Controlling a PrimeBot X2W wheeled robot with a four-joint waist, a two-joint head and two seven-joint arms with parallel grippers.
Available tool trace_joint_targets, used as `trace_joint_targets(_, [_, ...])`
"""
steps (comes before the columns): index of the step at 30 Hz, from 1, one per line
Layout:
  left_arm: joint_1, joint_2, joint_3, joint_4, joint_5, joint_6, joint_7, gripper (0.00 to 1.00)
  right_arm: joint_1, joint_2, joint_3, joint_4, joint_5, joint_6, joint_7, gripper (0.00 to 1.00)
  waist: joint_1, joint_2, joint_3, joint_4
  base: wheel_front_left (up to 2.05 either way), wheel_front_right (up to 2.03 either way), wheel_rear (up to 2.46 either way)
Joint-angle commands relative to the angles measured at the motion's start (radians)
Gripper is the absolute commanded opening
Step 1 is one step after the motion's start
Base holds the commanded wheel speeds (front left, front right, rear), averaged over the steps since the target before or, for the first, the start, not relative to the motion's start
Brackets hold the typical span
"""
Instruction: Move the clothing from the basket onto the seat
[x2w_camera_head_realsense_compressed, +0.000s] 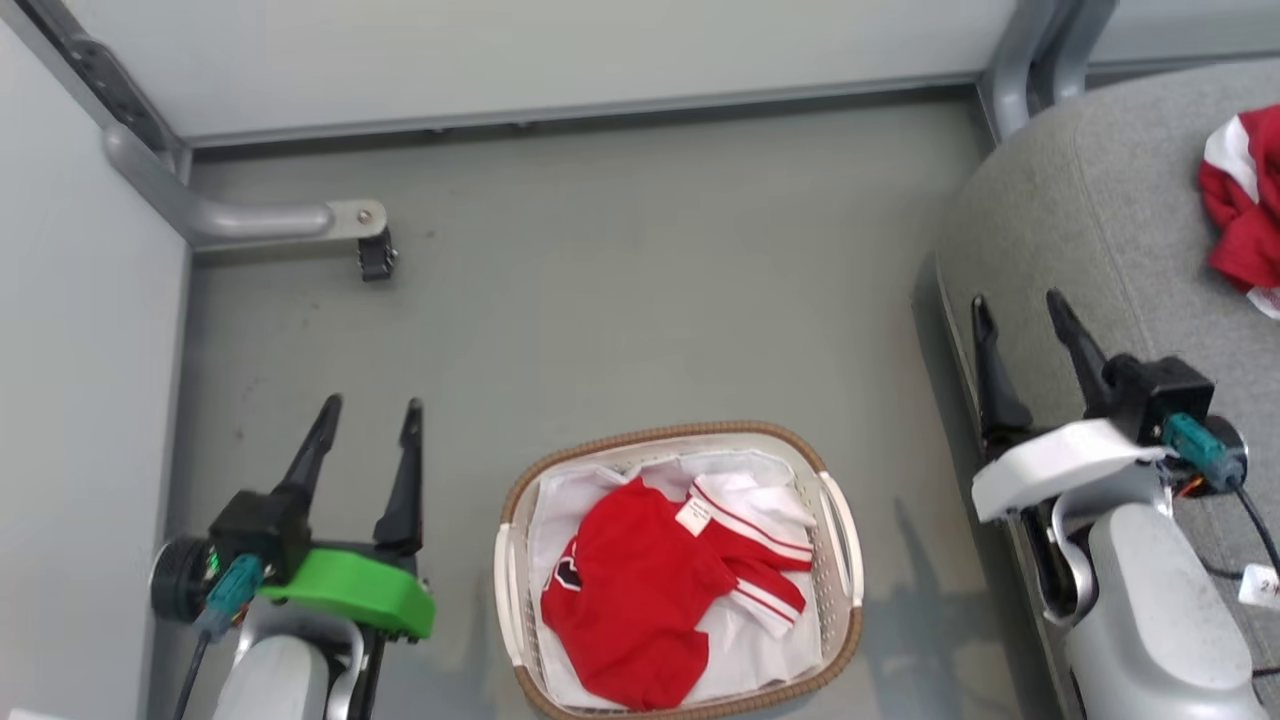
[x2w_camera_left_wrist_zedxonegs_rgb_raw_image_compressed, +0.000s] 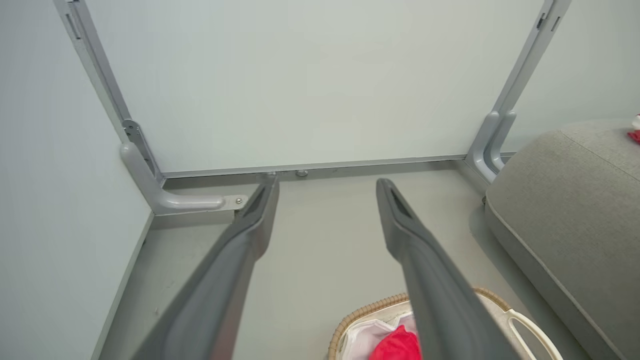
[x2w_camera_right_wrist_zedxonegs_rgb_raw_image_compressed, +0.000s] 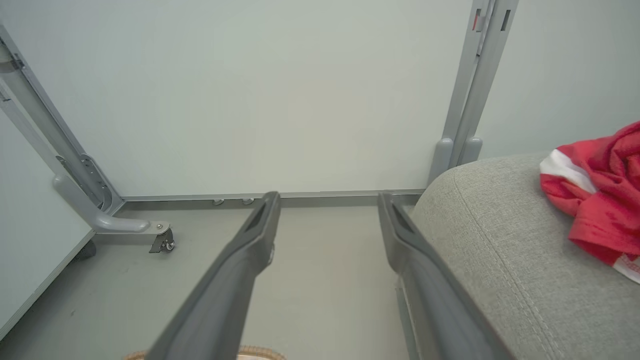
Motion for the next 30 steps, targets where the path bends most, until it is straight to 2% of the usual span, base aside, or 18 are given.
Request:
trace_joint_targets(1, [0.031, -0.011, 0.03, -0.001, 0.01, -0.003, 0.001, 1.0, 0.026, -0.005, -0.002, -0.004, 0.011, -0.001, -0.004, 1.0, 0.0001, 0.0, -0.058, 0.025, 0.0, 0.0, 0.0])
trace_joint_targets(10, [0.14, -0.057, 0.146, 0.0, 0.059, -0.003, 0.001, 1.0, 0.146, 0.003, 0.035, -0.001, 0.019, -0.001, -0.005, 1.0, 0.0001, 0.0, -0.143, 0.031, 0.0, 0.0, 0.0])
trace_joint_targets(15, [0.175, -0.069, 0.172, -0.001, 0.077, -0.003, 0.001, 1.0, 0.197, 0.003, 0.068, 0.008, 0.038, -0.001, -0.005, 1.0, 0.0001, 0.0, -0.171, 0.036, 0.0, 0.0, 0.0])
trace_joint_targets(23, [0.179, -0.077, 0.169, 0.0, 0.083, -0.003, 0.001, 1.0, 0.196, 0.004, 0.094, 0.013, 0.045, -0.001, -0.005, 1.0, 0.0001, 0.0, -0.157, 0.038, 0.0, 0.0, 0.0])
trace_joint_targets(30, [0.116, -0.077, 0.094, 0.023, 0.06, -0.003, 0.001, 1.0, 0.134, 0.004, 0.1, -0.009, 0.05, -0.001, -0.005, 1.0, 0.0001, 0.0, -0.052, 0.007, 0.0, 0.0, 0.0])
